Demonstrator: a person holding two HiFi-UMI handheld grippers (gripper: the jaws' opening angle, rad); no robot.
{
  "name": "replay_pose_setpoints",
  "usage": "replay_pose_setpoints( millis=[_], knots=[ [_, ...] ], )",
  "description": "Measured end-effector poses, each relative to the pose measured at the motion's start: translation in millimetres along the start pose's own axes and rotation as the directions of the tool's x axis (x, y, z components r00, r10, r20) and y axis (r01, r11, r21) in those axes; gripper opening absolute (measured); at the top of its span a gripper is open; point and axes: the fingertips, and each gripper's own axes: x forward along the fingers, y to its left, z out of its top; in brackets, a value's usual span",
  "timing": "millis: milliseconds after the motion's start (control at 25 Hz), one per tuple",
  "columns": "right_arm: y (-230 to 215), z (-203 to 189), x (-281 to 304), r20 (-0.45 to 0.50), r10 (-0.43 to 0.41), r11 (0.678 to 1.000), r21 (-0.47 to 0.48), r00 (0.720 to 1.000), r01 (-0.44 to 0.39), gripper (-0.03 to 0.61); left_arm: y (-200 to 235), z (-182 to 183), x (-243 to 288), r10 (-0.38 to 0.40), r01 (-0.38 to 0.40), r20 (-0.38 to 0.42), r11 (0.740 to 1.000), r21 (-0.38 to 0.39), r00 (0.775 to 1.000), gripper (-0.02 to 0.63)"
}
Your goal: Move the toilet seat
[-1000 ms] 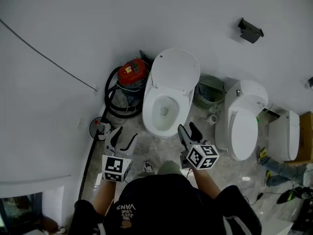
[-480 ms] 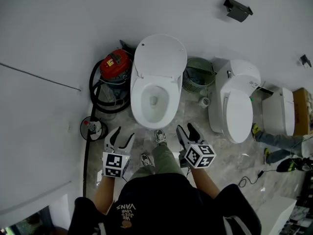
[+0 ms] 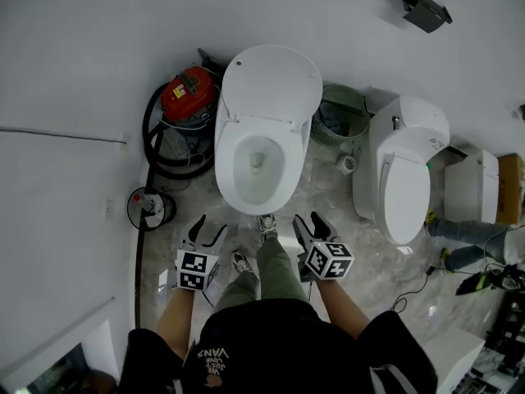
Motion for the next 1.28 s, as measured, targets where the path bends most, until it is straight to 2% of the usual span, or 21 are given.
replay_pose_setpoints(
  millis=[320,600,880,1120,1200,1280],
  knots=[
    [-52,-40,59,-0.12,-0.057,0.992,0.109,0.991,0.07,0.225,29,-50,62,0.009,-0.021,-0.097,0.992,-0.126,0.995,0.27],
    [-83,-78,111,-0.212,-0.076,0.985,0.133,0.974,0.106,0.23,45,-96,110,0.016,-0.062,-0.202,0.973,-0.222,0.979,0.276],
    [-102,-127,158,-0.31,-0.024,0.967,0.233,0.95,0.101,0.245,48,-149,148,-0.023,-0.11,-0.302,0.902,-0.417,0.953,0.327],
    [-125,-167,188,-0.371,-0.002,0.941,0.313,0.928,0.127,0.252,62,-176,181,-0.016,-0.176,-0.329,0.819,-0.546,0.944,0.328],
    [-131,-178,197,-0.382,0.0,0.932,0.336,0.924,0.139,0.256,64,-182,192,-0.031,-0.168,-0.328,0.812,-0.559,0.944,0.328],
    [-134,-185,207,-0.386,0.014,0.925,0.355,0.923,0.134,0.279,65,-187,204,-0.05,-0.151,-0.33,0.817,-0.557,0.943,0.328]
  ],
)
